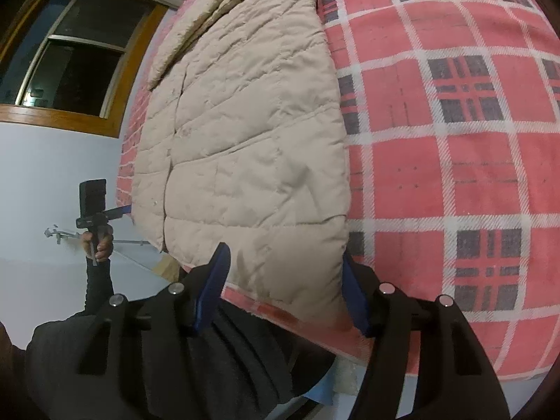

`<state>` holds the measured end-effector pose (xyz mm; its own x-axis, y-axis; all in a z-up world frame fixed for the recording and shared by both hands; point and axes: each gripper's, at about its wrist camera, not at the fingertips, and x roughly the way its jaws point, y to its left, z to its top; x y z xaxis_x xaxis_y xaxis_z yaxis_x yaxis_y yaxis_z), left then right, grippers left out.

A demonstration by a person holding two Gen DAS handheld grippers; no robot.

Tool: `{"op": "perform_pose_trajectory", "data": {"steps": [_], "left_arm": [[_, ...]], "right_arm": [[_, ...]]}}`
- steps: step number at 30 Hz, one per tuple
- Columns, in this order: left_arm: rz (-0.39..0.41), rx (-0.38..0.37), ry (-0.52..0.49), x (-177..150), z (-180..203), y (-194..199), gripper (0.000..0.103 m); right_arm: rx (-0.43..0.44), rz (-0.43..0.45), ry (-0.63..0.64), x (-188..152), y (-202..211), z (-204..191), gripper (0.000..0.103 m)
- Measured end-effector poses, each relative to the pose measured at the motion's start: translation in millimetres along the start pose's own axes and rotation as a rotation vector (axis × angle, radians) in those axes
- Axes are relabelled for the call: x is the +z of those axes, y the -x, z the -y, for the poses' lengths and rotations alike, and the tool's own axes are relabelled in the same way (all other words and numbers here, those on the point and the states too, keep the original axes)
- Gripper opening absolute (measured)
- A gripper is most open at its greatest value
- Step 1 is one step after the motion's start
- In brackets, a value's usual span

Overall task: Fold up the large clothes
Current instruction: 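Grasp the jacket hem with the left gripper while the right gripper grasps the hem too, then lift the hem with both grippers and fold it up toward the collar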

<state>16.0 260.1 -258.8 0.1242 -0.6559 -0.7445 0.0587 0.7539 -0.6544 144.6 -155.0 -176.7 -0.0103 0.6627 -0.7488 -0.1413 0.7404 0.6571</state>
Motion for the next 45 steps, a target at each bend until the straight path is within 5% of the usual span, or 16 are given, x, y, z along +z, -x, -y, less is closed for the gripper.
{"op": "perform_pose_trajectory", "data": {"steps": [3, 9, 17, 28, 45], "left_arm": [[0.009, -0.001, -0.002, -2.0, -0.1, -1.3, 0.076], [0.01, 0.017, 0.021, -3.4, -8.4, 0.9, 0.04], [0.07, 0.034, 0.003, -3.6, 6.1, 9.3, 0.015], [0.229, -0.03, -0.025, -2.5, 34.0, 42.7, 0.012], [0.297, -0.008, -0.071, 50.2, 49.8, 70.3, 0.011]], "right_arm": [[0.017, 0.017, 0.0, 0.6, -2.1, -1.8, 0.052], [0.031, 0.025, 0.003, 4.2, 3.0, -0.6, 0.044], [0.032, 0.069, 0.045, 3.7, 7.0, -7.1, 0.016], [0.073, 0.185, 0.091, 13.5, 35.3, -31.8, 0.012], [0.051, 0.281, 0.155, 72.6, 58.9, -68.4, 0.012]]}}
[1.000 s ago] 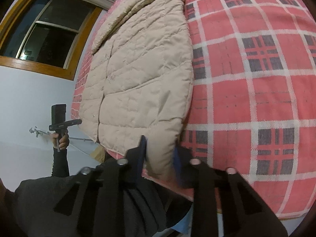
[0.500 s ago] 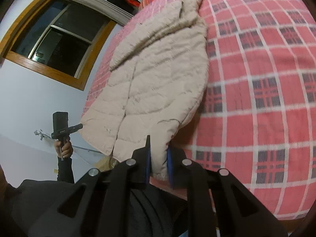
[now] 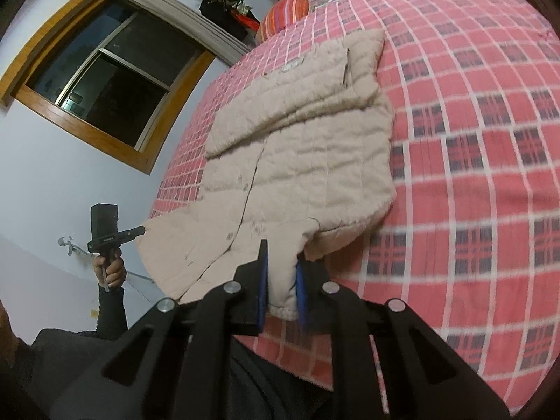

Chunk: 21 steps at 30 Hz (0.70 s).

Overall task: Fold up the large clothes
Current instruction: 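Lift the hem with both grippers and fold it up toward the collar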

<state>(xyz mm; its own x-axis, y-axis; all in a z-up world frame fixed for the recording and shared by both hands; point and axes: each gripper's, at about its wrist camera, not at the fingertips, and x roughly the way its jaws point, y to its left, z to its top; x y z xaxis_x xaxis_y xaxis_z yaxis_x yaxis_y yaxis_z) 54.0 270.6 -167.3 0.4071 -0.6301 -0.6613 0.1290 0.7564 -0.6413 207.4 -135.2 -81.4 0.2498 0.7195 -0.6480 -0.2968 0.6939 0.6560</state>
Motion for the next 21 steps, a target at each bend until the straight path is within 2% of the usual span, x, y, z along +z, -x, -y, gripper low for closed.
{"op": "perform_pose_trajectory", "data": {"steps": [7, 15, 21], "left_arm": [[0.017, 0.024, -0.001, 51.7, -7.0, -1.9, 0.011], [0.03, 0.024, 0.03, 107.3, -21.3, -8.7, 0.011], [0.012, 0.045, 0.08, 148.6, -43.1, -25.9, 0.011]], "right_arm": [[-0.026, 0.031, 0.003, 43.4, -9.9, -2.3, 0.012], [-0.06, 0.073, -0.055, 93.4, -26.0, 17.2, 0.012], [-0.097, 0.062, -0.098, 131.2, -49.4, 36.1, 0.012]]}}
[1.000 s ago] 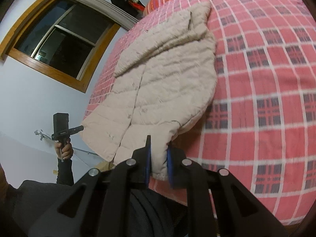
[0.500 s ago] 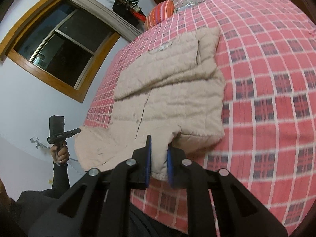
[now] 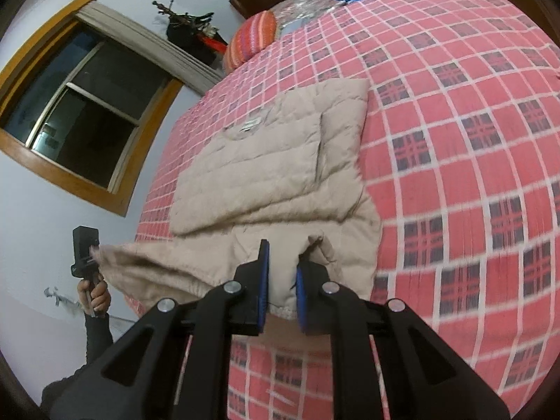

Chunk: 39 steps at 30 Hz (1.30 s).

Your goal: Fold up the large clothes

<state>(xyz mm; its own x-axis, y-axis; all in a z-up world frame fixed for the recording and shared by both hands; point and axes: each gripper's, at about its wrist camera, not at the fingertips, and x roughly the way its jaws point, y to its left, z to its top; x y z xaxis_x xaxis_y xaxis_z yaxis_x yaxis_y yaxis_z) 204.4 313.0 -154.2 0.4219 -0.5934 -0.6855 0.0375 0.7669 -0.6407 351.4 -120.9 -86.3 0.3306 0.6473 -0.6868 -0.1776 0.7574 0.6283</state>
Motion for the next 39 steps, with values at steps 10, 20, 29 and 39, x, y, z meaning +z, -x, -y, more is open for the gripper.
{"op": "perform_pose_trajectory", "data": {"steps": [10, 20, 29, 39], "left_arm": [[-0.057, 0.039, 0.1, 58.3, -37.6, -42.2, 0.012], [-0.075, 0.024, 0.116, 88.5, -46.3, -54.8, 0.038], [0.039, 0.153, 0.011, 87.4, -41.0, -30.1, 0.079], [0.004, 0.222, -0.036, 74.1, -41.2, -67.2, 0.079]], "right_arm": [[-0.058, -0.049, -0.099, 51.7, -51.7, 33.9, 0.014], [-0.018, -0.076, -0.163, 66.8, -58.9, 44.0, 0.039], [-0.042, 0.021, -0.087, 66.5, -24.1, 32.1, 0.07], [-0.119, -0.013, -0.081, 60.4, -70.2, 57.5, 0.07]]}}
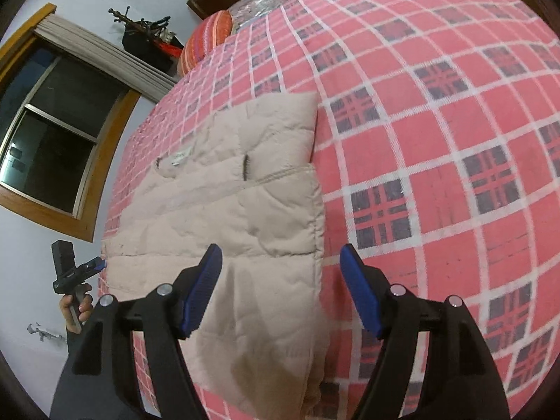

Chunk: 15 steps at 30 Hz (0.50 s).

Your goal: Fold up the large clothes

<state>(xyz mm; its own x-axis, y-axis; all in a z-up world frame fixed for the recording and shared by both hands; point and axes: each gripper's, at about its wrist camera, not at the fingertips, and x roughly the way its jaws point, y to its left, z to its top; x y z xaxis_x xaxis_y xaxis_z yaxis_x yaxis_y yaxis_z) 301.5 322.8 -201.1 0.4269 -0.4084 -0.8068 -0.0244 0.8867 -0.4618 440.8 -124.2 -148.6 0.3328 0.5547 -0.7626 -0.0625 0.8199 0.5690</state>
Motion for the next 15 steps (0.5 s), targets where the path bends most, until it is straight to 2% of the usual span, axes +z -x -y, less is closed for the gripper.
{"op": "perform_pose_trajectory", "data": {"steps": [2, 3, 4, 5, 6, 7, 8, 10, 15], "left_arm": [[0.018, 0.012, -0.014, 0.5, 4.5, -2.2, 0.076], [0.026, 0.017, -0.02, -1.4, 7.6, -3.0, 0.069], [0.024, 0.024, -0.027, -1.9, 10.3, -3.5, 0.042], [0.017, 0.037, -0.035, -2.6, 12.7, -4.8, 0.026], [0.027, 0.051, -0.045, -4.0, 14.9, -4.4, 0.026], [0.029, 0.057, -0.053, -5.7, 16.8, -4.7, 0.02], [0.033, 0.062, -0.063, -7.8, 19.4, -4.1, 0.013], [0.055, 0.058, -0.067, -10.6, 23.6, 1.5, 0.01], [0.145, 0.035, -0.107, -18.4, 43.0, 33.7, 0.007]], "right_arm": [[-0.002, -0.003, 0.001, -1.0, -5.5, 0.2, 0.069], [0.007, -0.007, 0.006, -1.8, -7.3, -0.8, 0.057], [0.01, -0.01, 0.013, -2.7, -7.7, -2.3, 0.039], [-0.001, -0.006, 0.026, -4.1, -6.1, -5.2, 0.036], [-0.016, 0.014, 0.05, -6.5, -2.7, -9.7, 0.031], [-0.021, 0.024, 0.064, -10.0, 0.3, -13.7, 0.023], [-0.025, 0.037, 0.078, -12.7, 4.3, -17.5, 0.021], [-0.037, 0.071, 0.103, -17.3, 15.3, -26.6, 0.014], [-0.051, 0.147, 0.181, -25.8, 47.5, -54.6, 0.012]]}}
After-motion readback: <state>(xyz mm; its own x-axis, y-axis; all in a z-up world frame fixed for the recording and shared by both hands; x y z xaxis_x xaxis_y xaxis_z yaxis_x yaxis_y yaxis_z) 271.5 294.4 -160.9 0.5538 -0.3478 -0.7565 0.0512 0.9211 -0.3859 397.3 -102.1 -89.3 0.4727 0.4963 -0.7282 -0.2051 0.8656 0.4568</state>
